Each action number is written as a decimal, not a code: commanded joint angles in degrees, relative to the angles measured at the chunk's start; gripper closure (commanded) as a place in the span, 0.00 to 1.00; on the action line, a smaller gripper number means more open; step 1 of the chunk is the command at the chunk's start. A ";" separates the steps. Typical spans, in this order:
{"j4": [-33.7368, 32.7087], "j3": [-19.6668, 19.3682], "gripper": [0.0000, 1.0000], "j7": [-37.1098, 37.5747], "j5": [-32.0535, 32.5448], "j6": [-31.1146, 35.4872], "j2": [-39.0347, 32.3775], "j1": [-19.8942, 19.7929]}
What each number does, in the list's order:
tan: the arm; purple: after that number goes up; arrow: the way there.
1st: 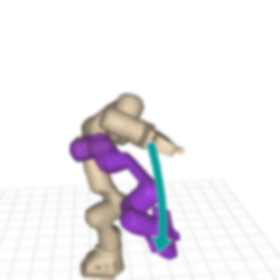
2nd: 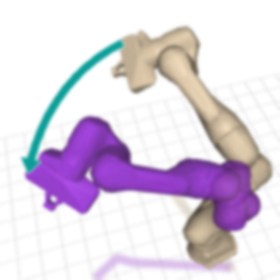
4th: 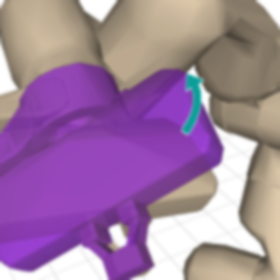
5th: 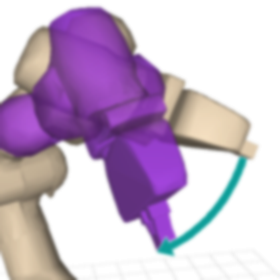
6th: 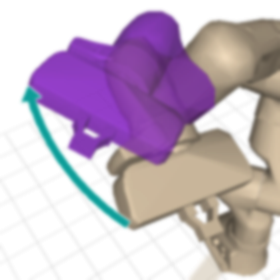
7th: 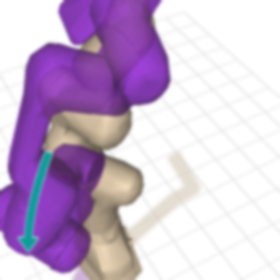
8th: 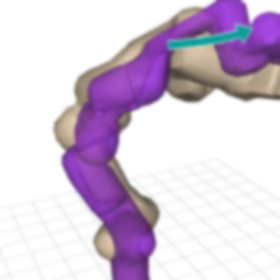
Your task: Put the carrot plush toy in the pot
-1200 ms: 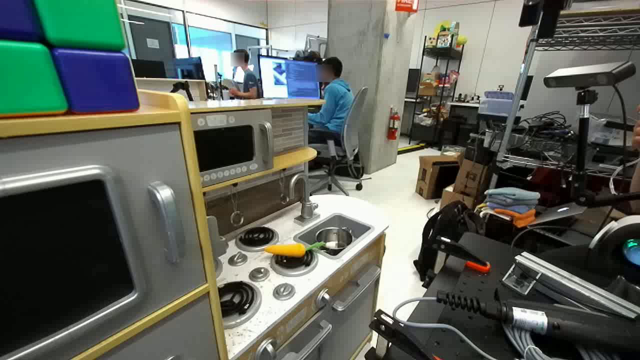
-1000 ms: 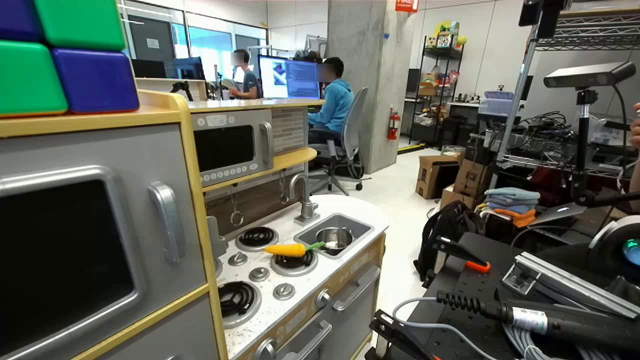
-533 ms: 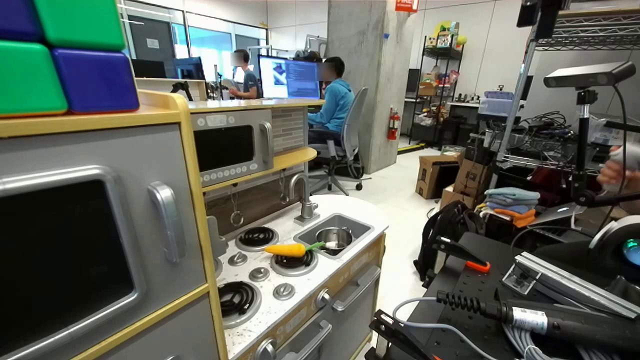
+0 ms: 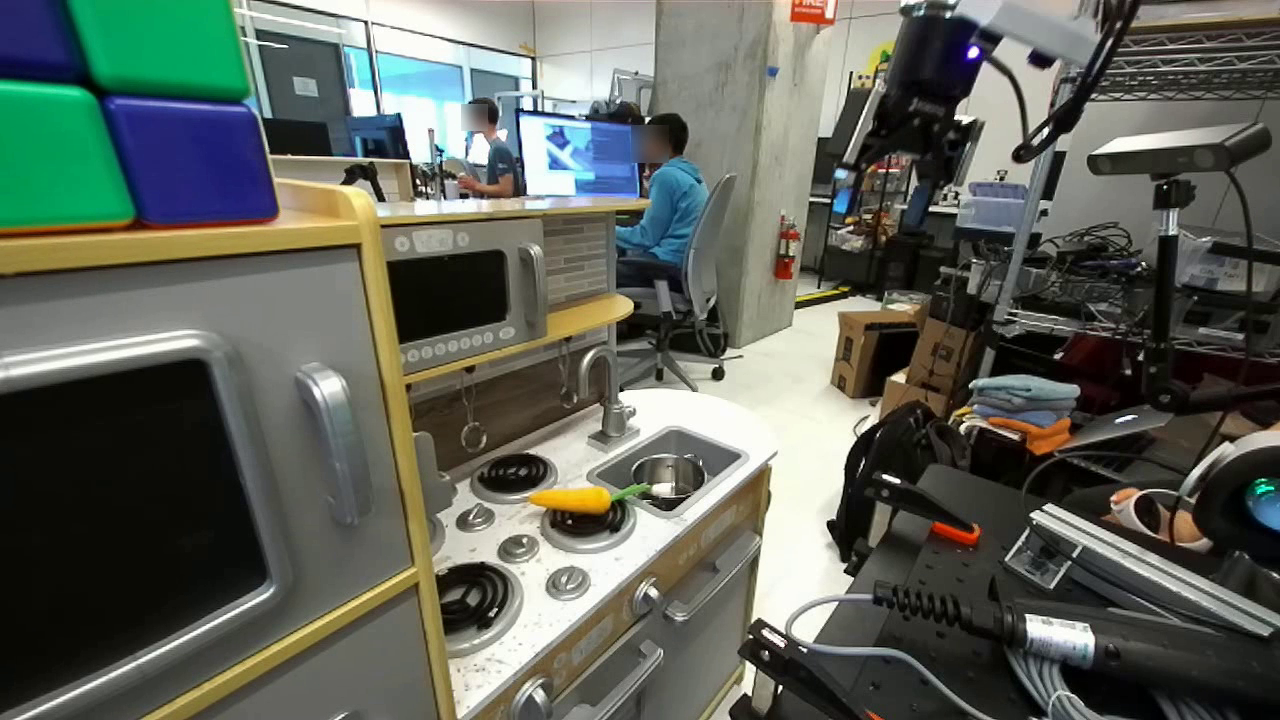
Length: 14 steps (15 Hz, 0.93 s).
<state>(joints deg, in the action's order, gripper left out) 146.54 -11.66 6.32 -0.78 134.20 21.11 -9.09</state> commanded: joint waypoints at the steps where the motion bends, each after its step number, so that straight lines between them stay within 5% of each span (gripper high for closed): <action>1: -2.81 2.15 0.00 6.13 -1.56 16.03 -14.87 -0.83; 4: -7.02 2.98 0.00 12.44 0.56 24.05 -26.46 -0.62; 5: -9.07 2.68 0.00 13.01 0.61 21.91 -28.58 -0.08; 6: -9.88 2.22 0.00 12.58 1.42 16.81 -27.76 0.36; 7: -5.72 1.98 0.00 10.67 -0.18 21.17 -25.46 0.40; 10: -6.79 1.81 0.00 10.80 -0.15 21.05 -27.54 0.63; 11: -6.44 0.68 0.00 9.78 4.89 19.46 -26.57 0.54; 14: -5.87 0.04 0.00 -2.04 6.78 15.15 -25.21 -1.47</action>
<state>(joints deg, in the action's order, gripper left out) 139.91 -10.66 13.20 4.29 152.68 -6.10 -9.09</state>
